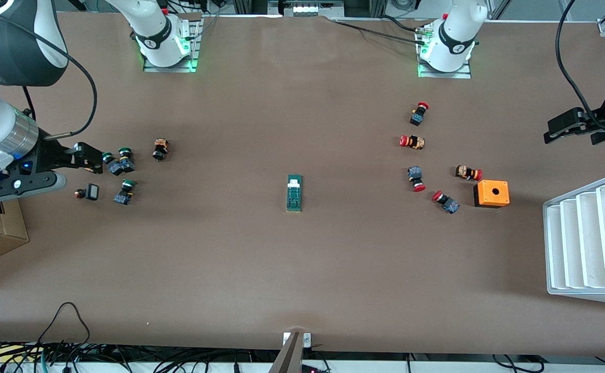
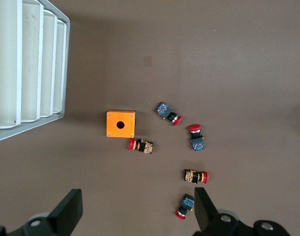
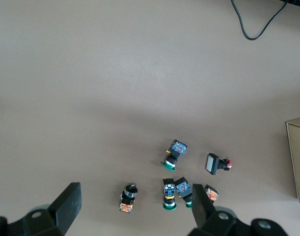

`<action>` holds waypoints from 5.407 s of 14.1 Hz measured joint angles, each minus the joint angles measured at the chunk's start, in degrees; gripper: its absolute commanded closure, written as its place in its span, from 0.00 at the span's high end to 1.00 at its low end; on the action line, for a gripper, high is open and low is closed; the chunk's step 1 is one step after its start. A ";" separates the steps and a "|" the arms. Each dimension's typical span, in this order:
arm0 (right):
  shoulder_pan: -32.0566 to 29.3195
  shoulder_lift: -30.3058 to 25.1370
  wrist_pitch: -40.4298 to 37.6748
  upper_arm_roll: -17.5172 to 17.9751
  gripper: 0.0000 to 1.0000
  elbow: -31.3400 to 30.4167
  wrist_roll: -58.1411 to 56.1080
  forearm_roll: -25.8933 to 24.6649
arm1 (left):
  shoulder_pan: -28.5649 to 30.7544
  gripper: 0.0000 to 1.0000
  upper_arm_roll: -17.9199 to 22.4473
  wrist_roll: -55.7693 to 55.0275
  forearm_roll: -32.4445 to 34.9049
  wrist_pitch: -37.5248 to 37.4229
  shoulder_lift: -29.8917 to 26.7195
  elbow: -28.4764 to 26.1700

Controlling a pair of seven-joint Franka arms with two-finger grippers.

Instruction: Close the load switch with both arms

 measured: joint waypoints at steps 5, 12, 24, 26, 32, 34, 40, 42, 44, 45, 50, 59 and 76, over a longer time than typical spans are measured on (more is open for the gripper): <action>-0.01 0.00 -0.06 -0.01 0.99 0.00 -0.02 -0.01 | -1.86 1.00 -4.16 -5.56 -2.37 2.55 0.17 -0.43; -0.06 0.00 -0.10 -0.05 0.99 0.03 -0.03 -0.04 | -6.32 1.00 -18.06 -25.10 -2.28 17.94 7.32 -1.36; -1.23 0.00 1.28 -0.66 0.99 0.09 -2.52 -0.10 | -9.48 1.00 -45.30 -76.91 41.49 35.43 20.12 -8.88; -2.29 0.04 2.21 -0.70 0.99 0.09 -7.12 -0.02 | -10.10 1.00 -46.75 -87.61 51.45 39.94 21.58 -14.48; -3.68 0.11 1.68 -0.76 0.99 -0.01 -15.91 0.01 | -14.02 1.00 -49.42 -121.18 88.54 41.19 30.30 -26.37; -3.80 0.24 1.66 -0.76 0.99 -0.09 -15.62 1.60 | -14.96 1.00 -49.40 -127.31 97.61 38.60 33.73 -27.92; -2.14 2.96 2.25 -0.06 0.99 -0.27 2.69 6.97 | -17.28 1.00 -49.34 -136.07 119.62 28.33 43.72 -27.92; 0.19 4.50 3.79 0.24 0.99 -0.29 11.69 7.49 | -17.45 1.00 -49.24 -137.75 124.09 25.28 47.75 -27.12; 3.05 6.34 5.79 0.37 0.99 -0.33 21.50 10.50 | -17.74 1.00 -49.22 -138.04 127.16 23.37 50.94 -25.53; 4.45 7.25 7.14 0.41 0.99 -0.33 25.92 11.69 | -17.95 1.00 -49.19 -138.04 128.50 22.44 52.27 -24.73; 10.92 11.85 13.93 0.54 0.98 -0.36 47.41 12.63 | -18.41 1.00 -48.50 -138.03 132.30 21.18 56.26 -21.74; 23.95 20.49 27.41 0.71 0.69 -0.40 78.38 12.66 | -19.15 0.00 -47.84 -138.00 133.85 18.59 57.03 -21.75; 34.39 30.00 35.96 0.63 0.54 -0.41 109.46 10.71 | -19.66 0.00 -47.80 -138.11 133.95 16.98 57.42 -21.59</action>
